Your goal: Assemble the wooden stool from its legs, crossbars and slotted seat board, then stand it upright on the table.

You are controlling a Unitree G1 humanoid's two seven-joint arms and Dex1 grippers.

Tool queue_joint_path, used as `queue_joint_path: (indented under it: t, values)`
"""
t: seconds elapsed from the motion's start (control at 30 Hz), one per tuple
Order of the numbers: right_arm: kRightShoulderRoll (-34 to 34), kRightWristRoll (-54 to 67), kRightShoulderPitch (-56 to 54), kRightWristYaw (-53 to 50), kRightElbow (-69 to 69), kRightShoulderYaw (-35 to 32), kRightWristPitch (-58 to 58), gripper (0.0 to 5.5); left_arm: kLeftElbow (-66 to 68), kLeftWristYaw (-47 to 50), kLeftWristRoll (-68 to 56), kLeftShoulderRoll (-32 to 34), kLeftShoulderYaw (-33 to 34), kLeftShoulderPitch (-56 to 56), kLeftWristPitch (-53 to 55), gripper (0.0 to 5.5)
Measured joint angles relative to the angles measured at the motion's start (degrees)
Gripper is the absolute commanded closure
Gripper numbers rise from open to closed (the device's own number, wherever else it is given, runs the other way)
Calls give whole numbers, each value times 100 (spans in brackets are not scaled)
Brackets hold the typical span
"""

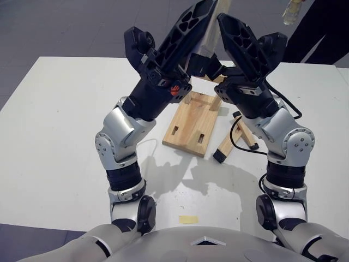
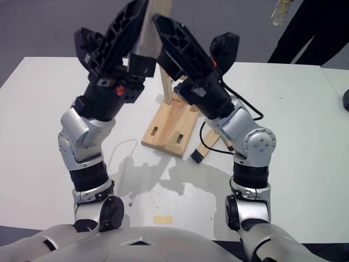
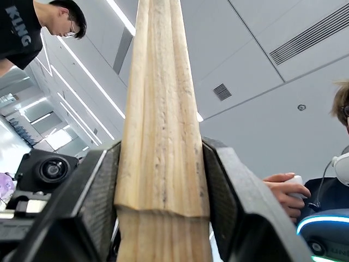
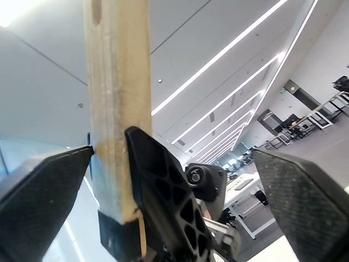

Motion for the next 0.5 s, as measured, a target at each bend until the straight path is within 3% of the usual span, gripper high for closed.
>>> queue_joint_path:
  t: [0.13,0.4,0.5]
  values:
    - [-3,16,-47,48,-57,5,1,138,120,-170,0,80,47,69,222,346]
    - [-135,165,21,-65,-284,-7,12,15,130,-208,-52,344,98,878,469,346]
    - [-163,270,21,-60,-354,-20,-1,10,118,-354,-54,389,67,932,530,346]
